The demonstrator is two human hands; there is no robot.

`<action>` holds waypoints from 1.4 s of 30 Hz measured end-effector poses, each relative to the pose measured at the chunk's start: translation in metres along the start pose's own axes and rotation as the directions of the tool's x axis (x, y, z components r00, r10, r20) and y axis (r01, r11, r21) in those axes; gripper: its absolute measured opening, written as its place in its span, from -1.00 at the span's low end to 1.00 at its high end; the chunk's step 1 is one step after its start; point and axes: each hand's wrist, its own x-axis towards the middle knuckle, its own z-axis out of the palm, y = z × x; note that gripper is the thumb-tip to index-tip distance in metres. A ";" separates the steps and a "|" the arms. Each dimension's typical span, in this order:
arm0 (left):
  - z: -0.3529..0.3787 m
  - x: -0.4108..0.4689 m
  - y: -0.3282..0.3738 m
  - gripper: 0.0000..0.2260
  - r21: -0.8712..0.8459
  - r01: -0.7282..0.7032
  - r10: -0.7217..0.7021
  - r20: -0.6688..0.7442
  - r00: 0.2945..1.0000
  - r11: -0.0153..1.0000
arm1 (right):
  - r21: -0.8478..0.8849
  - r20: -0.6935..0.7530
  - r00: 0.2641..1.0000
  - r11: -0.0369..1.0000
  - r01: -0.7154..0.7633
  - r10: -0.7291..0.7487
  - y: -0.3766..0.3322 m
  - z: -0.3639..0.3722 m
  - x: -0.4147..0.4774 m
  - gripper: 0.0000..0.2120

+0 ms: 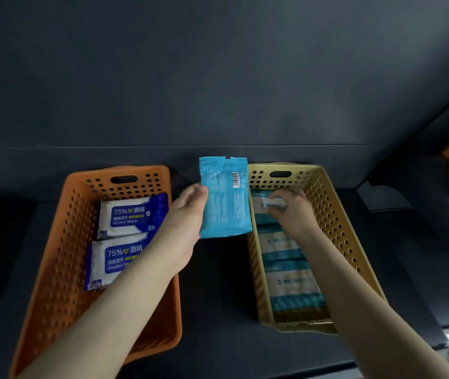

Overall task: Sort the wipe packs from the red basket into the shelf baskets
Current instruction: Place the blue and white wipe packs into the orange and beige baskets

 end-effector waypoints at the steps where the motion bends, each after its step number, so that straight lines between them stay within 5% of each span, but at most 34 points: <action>1: 0.000 -0.001 0.001 -0.86 -0.014 0.007 -0.007 -0.007 1.000 1.000 | 0.055 0.014 1.000 0.999 0.002 -0.003 0.001 0.002 0.002 -0.75; 6: 0.001 -0.008 0.009 -0.88 -0.087 -0.013 0.012 -0.007 1.000 0.996 | 0.087 -0.051 0.999 0.996 0.004 0.001 -0.010 -0.011 0.002 -0.74; 9: 0.006 -0.010 0.013 -0.88 -0.045 -0.116 0.116 0.006 0.993 0.992 | 0.382 -0.063 0.998 0.923 0.053 -0.031 -0.032 -0.037 -0.026 -0.66; 12: 0.026 -0.013 0.013 -0.83 0.068 -0.221 0.210 0.147 0.967 0.973 | 0.797 0.209 0.966 0.599 -0.078 -0.153 -0.050 -0.049 -0.062 -0.37; 14: 0.043 -0.019 0.013 -0.74 0.136 -0.263 0.208 0.326 0.922 0.955 | 0.934 0.234 0.940 0.325 -0.146 -0.249 -0.051 -0.048 -0.076 -0.34; 16: 0.057 -0.025 0.013 -0.68 0.121 -0.289 0.208 0.447 0.870 0.950 | 0.974 0.218 0.957 0.102 -0.201 -0.193 -0.048 -0.050 -0.084 -0.44; 18: 0.060 -0.023 0.012 -0.73 0.126 -0.366 0.288 0.409 0.866 0.922 | 0.974 0.224 0.975 -0.013 -0.224 0.006 -0.037 -0.054 -0.089 -0.65; 21: 0.051 -0.004 0.002 -0.72 0.348 -0.469 0.370 0.314 0.874 0.812 | 0.970 0.232 0.950 0.028 -0.243 0.208 -0.011 -0.062 -0.092 -0.76; 24: 0.046 0.002 -0.007 -0.47 0.566 -0.391 0.214 0.354 0.910 0.726 | 0.936 0.267 0.936 0.169 -0.308 0.228 0.000 -0.073 -0.096 -0.76; 31: 0.042 0.006 -0.012 -0.32 0.598 -0.326 0.038 0.442 0.896 0.732 | 0.877 0.225 0.924 0.349 -0.330 0.308 0.003 -0.065 -0.086 -0.70; 36: 0.039 0.009 -0.015 -0.34 0.605 -0.355 0.066 0.447 0.892 0.713 | 0.875 0.305 0.828 0.205 -0.439 0.471 0.002 -0.034 -0.078 -0.67; 40: 0.040 0.015 -0.017 -0.33 0.595 -0.348 0.069 0.439 0.896 0.724 | 0.831 0.501 0.700 -0.057 -0.553 0.509 -0.002 -0.012 -0.079 -0.73; 42: 0.040 0.017 -0.018 -0.33 0.587 -0.341 0.070 0.434 0.898 0.734 | 0.800 0.532 0.679 -0.039 -0.598 0.505 -0.004 -0.012 -0.079 -0.80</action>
